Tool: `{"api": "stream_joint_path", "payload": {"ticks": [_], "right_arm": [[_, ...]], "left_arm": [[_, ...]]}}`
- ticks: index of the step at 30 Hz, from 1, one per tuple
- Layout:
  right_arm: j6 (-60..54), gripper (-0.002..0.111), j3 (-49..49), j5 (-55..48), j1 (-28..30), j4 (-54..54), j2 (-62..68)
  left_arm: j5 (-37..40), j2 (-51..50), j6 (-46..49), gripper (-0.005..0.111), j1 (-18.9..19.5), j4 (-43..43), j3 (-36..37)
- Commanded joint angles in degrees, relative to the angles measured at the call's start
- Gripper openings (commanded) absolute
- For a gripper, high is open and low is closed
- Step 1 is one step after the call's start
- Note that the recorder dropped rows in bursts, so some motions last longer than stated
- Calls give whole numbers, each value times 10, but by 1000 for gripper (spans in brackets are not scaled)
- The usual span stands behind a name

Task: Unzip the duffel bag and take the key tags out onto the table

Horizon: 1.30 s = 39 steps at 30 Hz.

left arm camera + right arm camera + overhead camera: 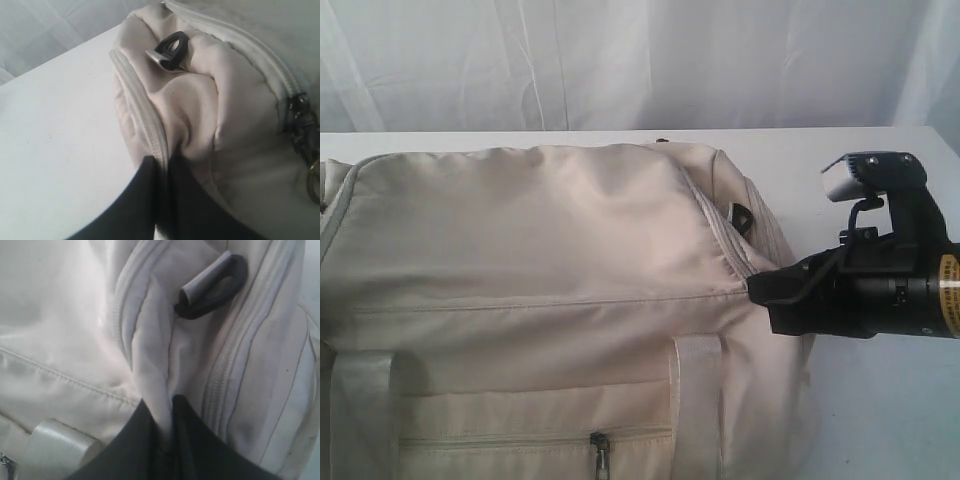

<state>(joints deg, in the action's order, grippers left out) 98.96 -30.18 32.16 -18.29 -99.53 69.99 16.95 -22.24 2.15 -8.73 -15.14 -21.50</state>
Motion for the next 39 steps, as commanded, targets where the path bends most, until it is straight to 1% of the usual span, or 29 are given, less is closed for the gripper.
{"api": "stream_joint_path", "payload": {"ticks": [1,4,7,14,15,17,18,20,23,25,26,29,31,36,39], "right_arm": [[2,0,-4,-83,14,-4,-5],[2,0,-4,-87,14,-4,-5],[2,0,-4,-88,14,-4,-5],[2,0,-4,-88,14,-4,-5],[2,1,-4,-88,14,-4,-5],[2,8,-4,-88,14,-4,-5],[2,14,-4,-85,14,-4,-5],[2,30,-5,-74,14,-3,-5],[2,62,-11,-44,14,0,-10],[0,75,-18,-25,14,7,-20],[-1,79,-26,-19,14,11,-26],[-4,81,-53,-27,14,22,-46],[-23,81,-76,-43,14,25,-51],[-34,81,-129,-132,14,36,-37],[-30,81,-162,-149,14,57,-1]], "left_arm": [[55,12,-102,0,6,-157,-43],[91,12,-149,0,6,-197,-53],[107,12,-154,0,6,-199,-58],[111,12,-154,0,6,-199,-58],[111,12,-154,2,6,-199,-58],[111,12,-154,9,6,-199,-58],[109,12,-155,14,6,-199,-58],[105,12,-157,26,6,-199,-58],[87,12,-157,47,6,-202,-66],[63,13,-157,54,6,-210,-86],[44,13,-157,56,6,-214,-98],[-16,7,-179,56,6,-234,-131],[-36,-7,-190,56,6,-246,-142],[-19,-77,-193,56,6,-247,-145],[-48,-139,-244,56,6,-255,-145]]}}
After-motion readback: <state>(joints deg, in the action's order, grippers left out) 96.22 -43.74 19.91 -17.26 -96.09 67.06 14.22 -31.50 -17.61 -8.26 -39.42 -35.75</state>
